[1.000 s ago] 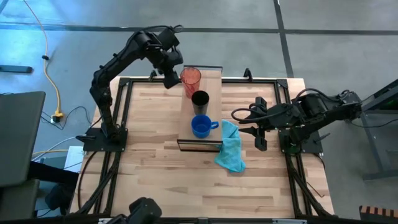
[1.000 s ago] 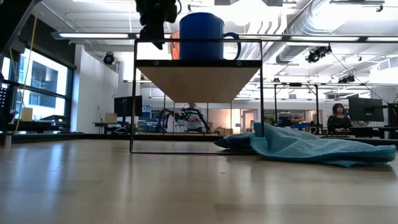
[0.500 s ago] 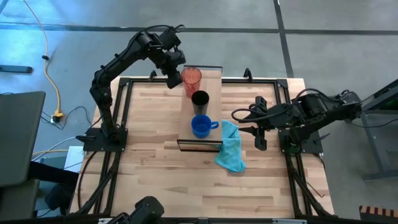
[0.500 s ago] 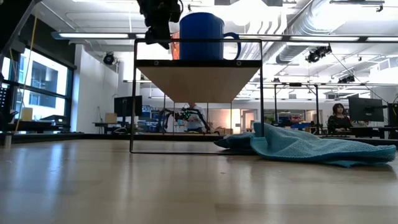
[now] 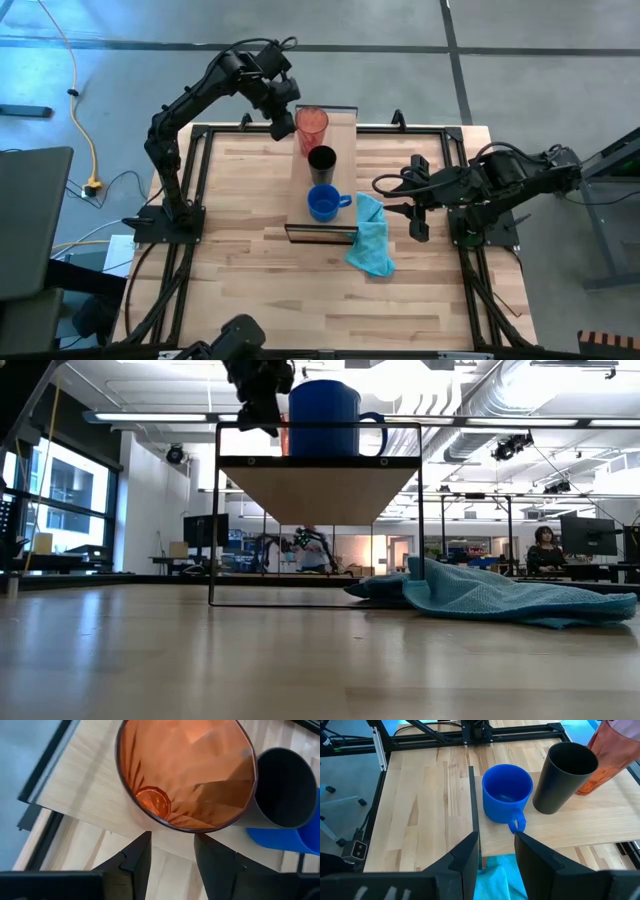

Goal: Stack small to large cups/mugs on shelf
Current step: Put the red glass cup on the shelf

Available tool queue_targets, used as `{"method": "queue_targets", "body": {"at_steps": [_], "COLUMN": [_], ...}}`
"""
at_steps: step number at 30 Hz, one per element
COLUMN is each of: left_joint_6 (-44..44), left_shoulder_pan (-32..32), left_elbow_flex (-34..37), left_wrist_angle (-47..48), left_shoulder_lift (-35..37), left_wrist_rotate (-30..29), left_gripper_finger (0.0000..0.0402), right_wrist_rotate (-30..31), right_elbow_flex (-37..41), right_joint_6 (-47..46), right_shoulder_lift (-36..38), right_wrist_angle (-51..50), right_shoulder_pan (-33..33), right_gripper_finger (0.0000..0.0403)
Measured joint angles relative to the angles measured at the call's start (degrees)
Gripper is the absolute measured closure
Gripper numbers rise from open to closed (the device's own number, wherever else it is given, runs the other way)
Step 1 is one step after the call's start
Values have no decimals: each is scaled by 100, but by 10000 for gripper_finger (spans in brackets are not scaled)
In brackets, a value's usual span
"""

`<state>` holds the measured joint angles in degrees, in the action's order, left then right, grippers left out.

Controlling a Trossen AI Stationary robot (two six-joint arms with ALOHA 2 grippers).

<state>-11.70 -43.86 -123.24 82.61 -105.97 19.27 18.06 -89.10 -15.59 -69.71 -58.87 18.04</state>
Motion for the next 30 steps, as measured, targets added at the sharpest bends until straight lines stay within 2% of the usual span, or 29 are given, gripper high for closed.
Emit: {"method": "queue_targets", "body": {"at_steps": [13, 30], "left_joint_6": [18, 310], "left_shoulder_pan": [232, 376], "left_elbow_flex": [5, 4], "left_wrist_angle": [413, -99], "left_shoulder_lift": [-221, -310], "left_wrist_rotate": [90, -79], "left_gripper_finger": [263, 263], "right_wrist_rotate": [0, 0], "right_elbow_flex": [0, 0], "right_joint_6": [-20, -245], "right_shoulder_lift": [0, 0], "right_wrist_angle": [0, -166], "right_shoulder_pan": [0, 0], "right_gripper_finger": [284, 284]}}
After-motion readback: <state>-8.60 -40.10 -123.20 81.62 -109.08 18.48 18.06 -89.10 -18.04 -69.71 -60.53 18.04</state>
